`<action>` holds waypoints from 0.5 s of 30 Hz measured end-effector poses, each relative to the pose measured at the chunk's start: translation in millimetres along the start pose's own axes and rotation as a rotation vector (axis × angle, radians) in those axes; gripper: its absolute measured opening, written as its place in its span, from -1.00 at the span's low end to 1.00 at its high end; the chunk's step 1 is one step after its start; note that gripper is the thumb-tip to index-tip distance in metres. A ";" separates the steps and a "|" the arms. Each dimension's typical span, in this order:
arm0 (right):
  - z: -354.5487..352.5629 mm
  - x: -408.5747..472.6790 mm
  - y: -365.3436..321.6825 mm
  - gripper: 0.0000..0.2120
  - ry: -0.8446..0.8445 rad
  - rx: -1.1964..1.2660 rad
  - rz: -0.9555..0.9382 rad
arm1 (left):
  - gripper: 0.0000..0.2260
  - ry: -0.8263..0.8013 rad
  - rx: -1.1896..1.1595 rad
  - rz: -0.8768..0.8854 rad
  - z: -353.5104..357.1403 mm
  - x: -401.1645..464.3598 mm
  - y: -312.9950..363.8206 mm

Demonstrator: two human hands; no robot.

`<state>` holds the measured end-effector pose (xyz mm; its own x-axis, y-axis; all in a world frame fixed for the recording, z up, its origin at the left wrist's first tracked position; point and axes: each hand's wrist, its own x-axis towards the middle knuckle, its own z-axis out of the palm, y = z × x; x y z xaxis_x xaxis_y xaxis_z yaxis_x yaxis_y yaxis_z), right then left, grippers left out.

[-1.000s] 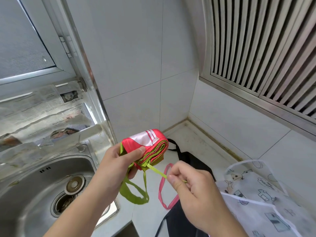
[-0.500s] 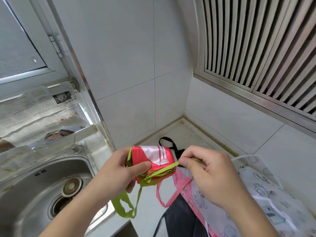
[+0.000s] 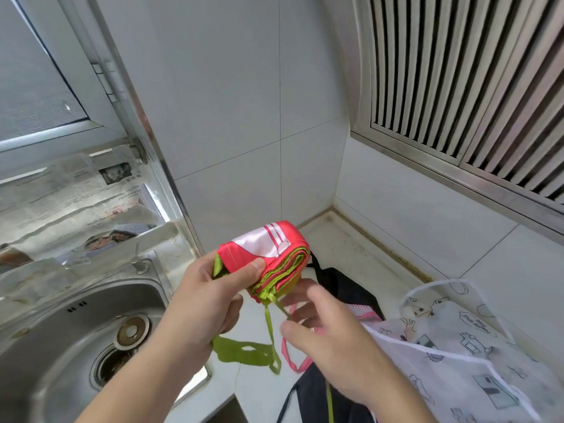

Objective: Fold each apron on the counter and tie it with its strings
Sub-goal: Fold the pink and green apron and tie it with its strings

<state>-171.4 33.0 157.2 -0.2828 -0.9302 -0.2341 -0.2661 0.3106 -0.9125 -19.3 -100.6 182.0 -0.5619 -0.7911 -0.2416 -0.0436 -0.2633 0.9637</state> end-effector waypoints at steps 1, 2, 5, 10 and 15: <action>7.5 1.0 -3.3 -0.79 -0.044 0.191 0.007 | -0.80 -0.007 0.003 0.003 3.8 -1.7 -0.3; 15.0 2.5 -6.3 -0.77 -0.072 0.391 0.017 | -0.80 -0.009 0.004 0.007 7.1 -2.7 -0.3; 30.0 10.3 -4.1 -0.68 -0.015 0.802 0.024 | -0.85 -0.024 -0.005 0.016 10.9 -3.9 1.4; 26.4 17.8 1.4 -0.72 0.093 0.836 0.006 | -0.80 -0.068 0.061 -0.013 2.9 -0.8 1.8; 29.2 14.2 3.2 -0.86 0.165 0.797 -0.033 | -0.78 -0.152 0.138 -0.048 5.9 -2.8 1.0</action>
<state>-149.4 15.0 141.2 -0.4350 -0.8763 -0.2072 0.4414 -0.0070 -0.8973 -22.6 -95.4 184.3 -0.6740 -0.6845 -0.2779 -0.1800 -0.2127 0.9604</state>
